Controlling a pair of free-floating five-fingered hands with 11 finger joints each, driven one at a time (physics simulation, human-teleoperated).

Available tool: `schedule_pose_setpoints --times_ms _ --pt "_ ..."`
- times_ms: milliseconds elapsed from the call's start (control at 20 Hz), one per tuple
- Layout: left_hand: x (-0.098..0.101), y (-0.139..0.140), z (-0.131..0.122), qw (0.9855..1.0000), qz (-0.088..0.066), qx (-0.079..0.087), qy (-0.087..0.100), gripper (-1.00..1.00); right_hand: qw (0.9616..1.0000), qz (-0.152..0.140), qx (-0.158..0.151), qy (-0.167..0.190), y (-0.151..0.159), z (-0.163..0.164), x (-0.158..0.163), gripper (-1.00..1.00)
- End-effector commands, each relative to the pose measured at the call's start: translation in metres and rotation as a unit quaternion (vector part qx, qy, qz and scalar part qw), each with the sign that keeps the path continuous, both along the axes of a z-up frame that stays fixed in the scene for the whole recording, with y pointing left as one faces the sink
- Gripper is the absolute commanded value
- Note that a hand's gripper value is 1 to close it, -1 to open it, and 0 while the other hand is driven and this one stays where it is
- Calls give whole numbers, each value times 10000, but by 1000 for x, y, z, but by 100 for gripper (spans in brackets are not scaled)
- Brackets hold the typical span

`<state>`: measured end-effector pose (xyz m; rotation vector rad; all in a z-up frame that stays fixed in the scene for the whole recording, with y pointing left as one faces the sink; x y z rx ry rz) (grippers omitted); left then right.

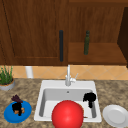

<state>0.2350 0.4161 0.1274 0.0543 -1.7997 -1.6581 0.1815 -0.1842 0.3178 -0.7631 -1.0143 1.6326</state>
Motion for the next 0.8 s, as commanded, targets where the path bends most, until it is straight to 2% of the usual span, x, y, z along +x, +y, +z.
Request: schedule_pose_setpoints --times_ms 0,50,150,200,350,400,450,600,650,750 --pt "-6 0 -19 9994 15 -178 311 100 10000 0 0 0 0 0 0 0" --pt "-8 0 -17 9999 -3 11 154 100 10000 0 0 0 0 0 0 0" --pt "-11 -1 -14 9998 59 135 -146 100 10000 0 0 0 0 0 0 0" --pt "-12 0 -12 9995 95 150 -278 100 10000 0 0 0 0 0 0 0" --pt "-6 1 -5 9984 177 173 -510 100 10000 0 0 0 0 0 0 0" --pt "-4 4 -2 9978 107 182 -631 100 10000 0 0 0 0 0 0 0" --pt "-3 4 3 9977 15 177 -649 100 10000 0 0 0 0 0 0 0" --pt "-4 3 30 9978 -47 45 -663 100 10000 0 0 0 0 0 0 0" --pt "-3 2 36 9978 -52 44 -665 100 10000 0 0 0 0 0 0 0" --pt "-3 2 50 9978 45 15 -654 100 10000 0 0 0 0 0 0 0"
